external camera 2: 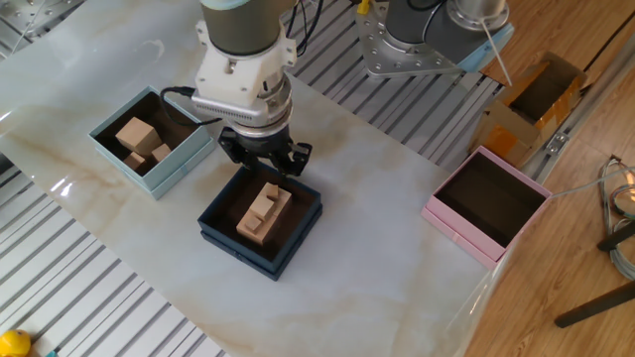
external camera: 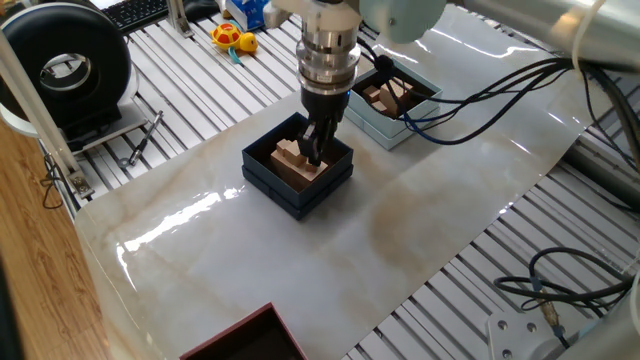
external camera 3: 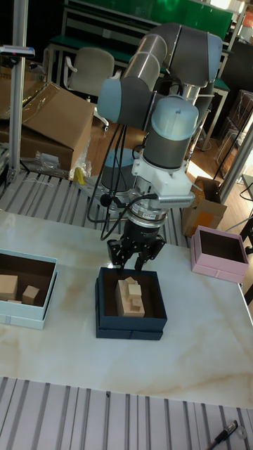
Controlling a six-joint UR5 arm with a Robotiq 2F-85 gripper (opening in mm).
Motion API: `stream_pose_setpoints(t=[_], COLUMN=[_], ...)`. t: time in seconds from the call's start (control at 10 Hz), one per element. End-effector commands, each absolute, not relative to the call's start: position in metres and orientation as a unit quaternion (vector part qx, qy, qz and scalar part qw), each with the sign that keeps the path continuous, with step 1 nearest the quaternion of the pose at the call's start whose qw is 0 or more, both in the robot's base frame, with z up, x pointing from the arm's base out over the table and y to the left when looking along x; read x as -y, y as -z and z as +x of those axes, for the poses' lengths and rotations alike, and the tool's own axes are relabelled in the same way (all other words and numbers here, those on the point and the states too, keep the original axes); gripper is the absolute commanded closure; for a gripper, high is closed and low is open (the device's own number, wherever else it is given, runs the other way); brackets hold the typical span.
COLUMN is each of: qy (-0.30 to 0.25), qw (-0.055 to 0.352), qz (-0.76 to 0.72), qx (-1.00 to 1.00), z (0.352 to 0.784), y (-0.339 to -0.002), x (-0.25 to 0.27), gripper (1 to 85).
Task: Move an object from one box to another
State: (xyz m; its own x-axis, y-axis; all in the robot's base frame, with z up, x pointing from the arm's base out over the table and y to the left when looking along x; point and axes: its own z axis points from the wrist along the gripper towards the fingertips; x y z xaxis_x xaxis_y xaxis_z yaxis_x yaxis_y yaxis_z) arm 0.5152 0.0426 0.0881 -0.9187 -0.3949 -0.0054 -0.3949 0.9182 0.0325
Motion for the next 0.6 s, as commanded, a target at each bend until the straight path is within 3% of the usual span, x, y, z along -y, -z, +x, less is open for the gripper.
stream_pose_setpoints(t=[0.0, 0.5], qy=[0.029, 0.024], qw=[0.000, 0.001], qz=[0.210, 0.237], qx=[0.977, 0.971], z=[0.5139, 0.5145], y=[-0.0870, -0.0811], x=[-0.0476, -0.0486], gripper=[38.0, 37.3])
